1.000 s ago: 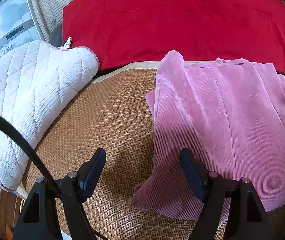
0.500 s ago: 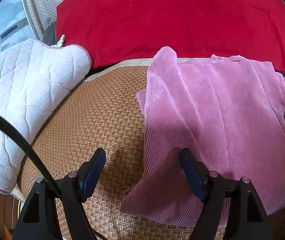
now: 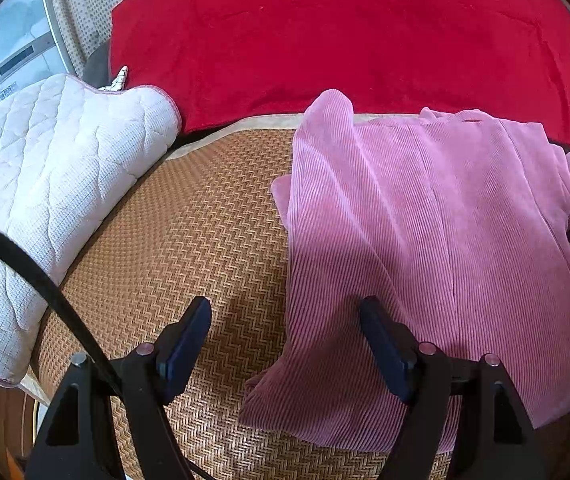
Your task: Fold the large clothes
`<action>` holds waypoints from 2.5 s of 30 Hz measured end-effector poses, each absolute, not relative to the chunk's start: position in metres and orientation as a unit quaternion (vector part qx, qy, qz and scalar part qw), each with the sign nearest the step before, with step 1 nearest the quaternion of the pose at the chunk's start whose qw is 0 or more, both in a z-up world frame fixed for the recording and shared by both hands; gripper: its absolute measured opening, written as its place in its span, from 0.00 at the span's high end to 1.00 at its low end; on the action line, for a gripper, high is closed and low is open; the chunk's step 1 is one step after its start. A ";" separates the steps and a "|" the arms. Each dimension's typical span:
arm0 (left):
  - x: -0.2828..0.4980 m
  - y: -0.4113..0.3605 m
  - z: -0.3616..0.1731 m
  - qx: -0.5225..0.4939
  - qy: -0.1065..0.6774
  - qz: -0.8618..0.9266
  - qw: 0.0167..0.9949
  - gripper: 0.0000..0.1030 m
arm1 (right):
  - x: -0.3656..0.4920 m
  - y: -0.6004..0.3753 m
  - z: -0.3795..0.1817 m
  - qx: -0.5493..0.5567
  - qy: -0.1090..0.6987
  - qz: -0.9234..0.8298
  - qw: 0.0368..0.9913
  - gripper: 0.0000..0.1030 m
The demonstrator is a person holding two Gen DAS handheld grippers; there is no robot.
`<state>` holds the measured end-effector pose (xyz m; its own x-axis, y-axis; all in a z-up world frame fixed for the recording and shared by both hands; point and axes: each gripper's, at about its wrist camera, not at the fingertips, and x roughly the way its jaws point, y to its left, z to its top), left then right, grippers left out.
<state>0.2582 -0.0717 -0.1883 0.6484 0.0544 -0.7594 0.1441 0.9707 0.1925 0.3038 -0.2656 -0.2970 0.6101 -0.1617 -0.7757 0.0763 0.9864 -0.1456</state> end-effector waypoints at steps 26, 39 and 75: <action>0.197 0.014 -0.192 -0.208 0.418 -0.149 0.872 0.25 | 0.280 -0.240 -0.287 0.091 0.437 0.081 0.891 0.66; 0.241 -0.008 -0.227 -0.327 0.430 -0.179 0.822 0.21 | 0.306 -0.305 -0.330 0.280 0.501 0.147 0.806 0.94; 0.222 -0.194 -0.186 -0.019 0.376 -0.379 0.845 0.91 | 0.324 -0.357 -0.299 0.388 0.433 0.218 0.784 0.10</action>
<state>0.2221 -0.1942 -0.1856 0.4291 -0.6557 -0.6212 0.6270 0.7113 -0.3177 0.3242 -0.3571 -0.2987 0.5306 0.6768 -0.5104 -0.0055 0.6049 0.7963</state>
